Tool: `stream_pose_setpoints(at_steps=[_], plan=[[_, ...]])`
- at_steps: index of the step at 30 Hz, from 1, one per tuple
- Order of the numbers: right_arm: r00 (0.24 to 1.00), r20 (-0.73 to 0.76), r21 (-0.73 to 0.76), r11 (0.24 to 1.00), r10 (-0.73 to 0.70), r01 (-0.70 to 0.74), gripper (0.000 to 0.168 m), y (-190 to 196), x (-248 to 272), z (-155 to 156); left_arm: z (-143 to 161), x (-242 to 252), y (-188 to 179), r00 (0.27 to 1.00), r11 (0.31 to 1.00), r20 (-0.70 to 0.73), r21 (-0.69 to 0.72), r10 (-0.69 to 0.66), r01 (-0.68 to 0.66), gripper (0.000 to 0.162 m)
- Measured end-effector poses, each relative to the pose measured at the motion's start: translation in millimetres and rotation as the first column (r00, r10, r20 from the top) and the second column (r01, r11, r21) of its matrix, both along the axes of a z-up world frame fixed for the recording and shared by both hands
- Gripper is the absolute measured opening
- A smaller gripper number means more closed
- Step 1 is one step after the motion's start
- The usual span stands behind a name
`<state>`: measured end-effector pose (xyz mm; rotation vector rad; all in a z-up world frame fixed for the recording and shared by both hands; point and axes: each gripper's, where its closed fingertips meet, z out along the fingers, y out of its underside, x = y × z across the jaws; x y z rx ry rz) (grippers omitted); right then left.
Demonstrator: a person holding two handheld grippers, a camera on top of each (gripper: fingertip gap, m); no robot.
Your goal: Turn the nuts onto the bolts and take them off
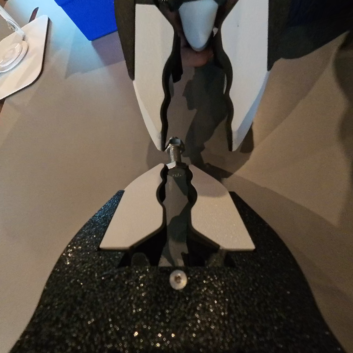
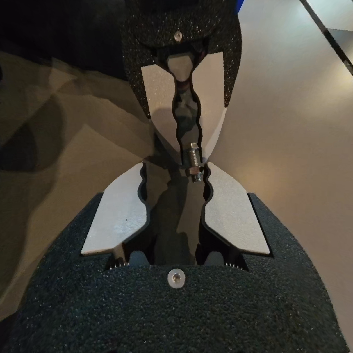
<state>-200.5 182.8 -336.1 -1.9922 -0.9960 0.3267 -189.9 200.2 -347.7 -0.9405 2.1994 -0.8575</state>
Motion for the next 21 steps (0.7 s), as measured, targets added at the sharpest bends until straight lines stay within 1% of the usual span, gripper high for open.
stream_pose_setpoints(at_steps=[4,5,6,8,9,12,14,17,21], plan=[[1.0,-0.021,0.0,1.0,0.019,-0.019,0.051,-3.7,-0.7,5.7,-0.2,0.2,0.2,1.0,1.0,-0.005,-0.005,0.002,-0.002,0.018],[0.998,-0.039,-0.014,0.999,0.051,-0.051,0.041,-8.3,-3.7,7.2,-0.2,0.3,0.6,1.0,1.0,-0.007,-0.007,0.005,-0.005,0.018],[0.995,-0.057,-0.037,0.996,0.082,-0.084,0.036,-13.2,-7.5,7.6,-0.3,0.3,0.5,1.0,1.0,-0.008,-0.008,0.004,-0.004,0.018],[0.989,-0.079,-0.083,0.987,0.128,-0.135,0.029,-20.7,-13.4,5.8,-0.3,0.4,0.5,1.0,1.0,-0.007,-0.007,0.004,-0.004,0.018],[0.988,-0.086,-0.085,0.987,0.132,-0.139,0.03,-20.8,-14.5,6.1,-0.3,0.2,0.4,1.0,1.0,-0.007,-0.006,0.004,-0.004,0.018],[0.993,-0.087,-0.029,0.997,0.075,-0.078,0.04,-11.1,-9.2,10.4,-0.2,0.3,0.4,1.0,1.0,-0.006,-0.005,0.003,-0.003,0.018],[0.997,-0.075,0.004,1.0,0.006,-0.006,0.053,-1.7,-2.0,11.3,-0.3,0.2,0.3,1.0,1.0,-0.005,-0.005,0.003,-0.003,0.018],[0.998,-0.051,-0.006,0.999,-0.046,0.046,0.064,4.2,3.9,5.0,-0.2,0.2,0.2,1.0,1.0,-0.004,-0.004,0.002,-0.002,0.018],[0.998,-0.05,-0.058,0.998,-0.037,0.034,0.066,2.4,1.5,-3.9,-0.2,0.2,0.3,1.0,1.0,-0.004,-0.004,0.002,-0.002,0.018]])
